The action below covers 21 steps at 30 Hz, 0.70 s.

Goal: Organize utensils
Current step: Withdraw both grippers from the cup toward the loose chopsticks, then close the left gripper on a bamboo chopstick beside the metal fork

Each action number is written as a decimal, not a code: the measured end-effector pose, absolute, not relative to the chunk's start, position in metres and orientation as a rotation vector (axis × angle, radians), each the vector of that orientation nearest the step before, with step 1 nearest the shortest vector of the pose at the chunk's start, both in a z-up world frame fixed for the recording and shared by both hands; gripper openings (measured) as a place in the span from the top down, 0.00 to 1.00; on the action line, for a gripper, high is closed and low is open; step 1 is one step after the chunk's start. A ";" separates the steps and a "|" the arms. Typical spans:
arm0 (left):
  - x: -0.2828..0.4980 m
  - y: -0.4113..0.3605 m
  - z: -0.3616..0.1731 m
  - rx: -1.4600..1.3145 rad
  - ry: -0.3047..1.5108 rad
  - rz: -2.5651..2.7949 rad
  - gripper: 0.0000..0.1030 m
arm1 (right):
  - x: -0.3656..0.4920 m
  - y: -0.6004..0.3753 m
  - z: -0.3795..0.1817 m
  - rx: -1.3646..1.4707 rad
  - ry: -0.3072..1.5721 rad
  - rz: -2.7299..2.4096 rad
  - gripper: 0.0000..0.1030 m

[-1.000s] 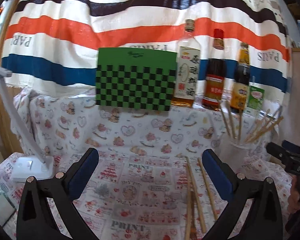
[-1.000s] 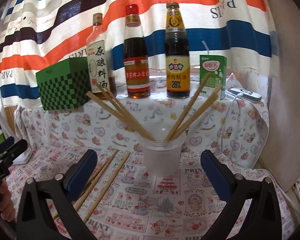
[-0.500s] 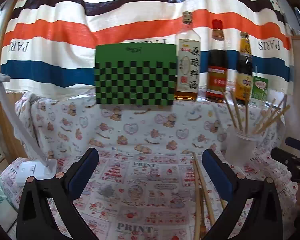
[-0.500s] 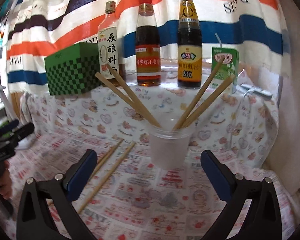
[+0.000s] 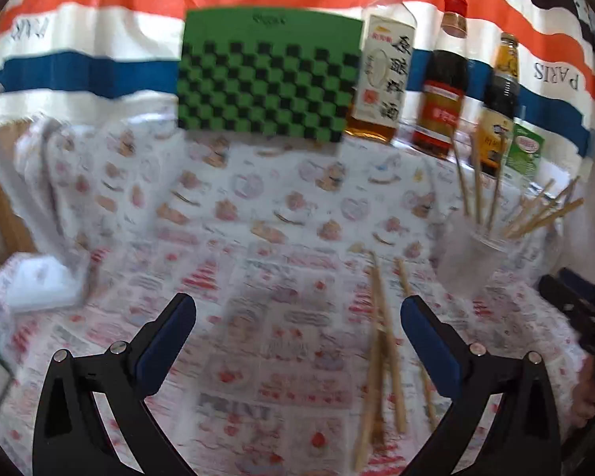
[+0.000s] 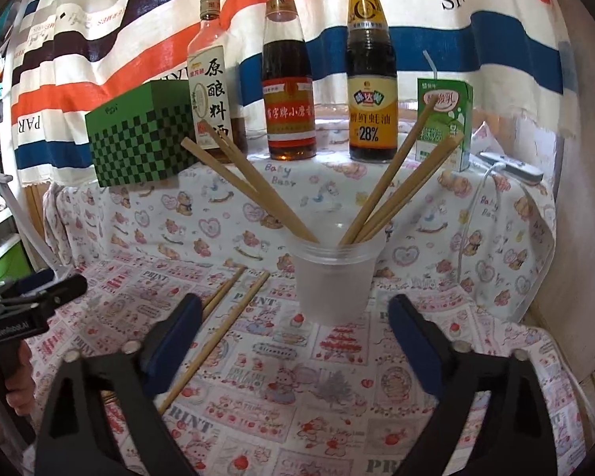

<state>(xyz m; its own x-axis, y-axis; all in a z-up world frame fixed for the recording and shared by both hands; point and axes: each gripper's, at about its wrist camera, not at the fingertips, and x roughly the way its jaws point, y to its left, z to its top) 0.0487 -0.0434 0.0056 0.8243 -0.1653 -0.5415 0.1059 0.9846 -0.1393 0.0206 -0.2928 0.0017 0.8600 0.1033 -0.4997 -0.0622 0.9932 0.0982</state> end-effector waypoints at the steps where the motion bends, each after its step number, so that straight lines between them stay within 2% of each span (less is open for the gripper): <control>1: 0.050 -0.046 0.004 -0.097 0.597 -0.151 0.01 | 0.021 -0.291 0.000 0.066 0.537 0.080 0.23; 2: 0.051 -0.049 0.002 -0.081 0.608 -0.146 0.01 | 0.022 -0.288 -0.001 0.047 0.544 0.066 0.35; 5: 0.051 -0.057 -0.002 -0.037 0.638 -0.158 0.01 | 0.023 -0.283 -0.006 0.027 0.557 0.077 0.50; 6: 0.053 -0.058 -0.004 -0.033 0.656 -0.176 0.06 | 0.024 -0.282 -0.008 0.031 0.566 0.090 0.53; 7: 0.054 -0.059 -0.006 -0.042 0.681 -0.206 0.16 | 0.024 -0.282 -0.009 0.039 0.575 0.100 0.60; 8: 0.056 -0.060 -0.008 -0.060 0.704 -0.234 0.21 | 0.025 -0.282 -0.011 0.049 0.583 0.106 0.66; 10: 0.059 -0.061 -0.013 -0.084 0.746 -0.272 0.36 | 0.025 -0.284 -0.013 0.093 0.593 0.120 0.72; 13: 0.060 -0.068 -0.018 -0.070 0.773 -0.298 0.54 | 0.022 -0.288 -0.012 0.145 0.563 0.149 0.72; 15: 0.060 -0.072 -0.021 -0.071 0.792 -0.320 0.60 | 0.019 -0.287 -0.010 0.129 0.537 0.133 0.71; 18: 0.063 -0.076 -0.030 -0.132 0.907 -0.425 0.75 | 0.018 -0.286 -0.007 0.121 0.530 0.126 0.72; 21: 0.063 -0.085 -0.035 -0.106 0.934 -0.442 0.76 | 0.024 -0.292 -0.008 0.185 0.587 0.145 0.69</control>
<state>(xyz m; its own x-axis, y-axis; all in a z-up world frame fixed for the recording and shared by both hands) 0.0625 -0.0845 -0.0347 0.5123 -0.4119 -0.7536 0.3212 0.9057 -0.2766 0.0237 -0.2921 -0.0079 0.8233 0.1882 -0.5354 -0.0830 0.9732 0.2145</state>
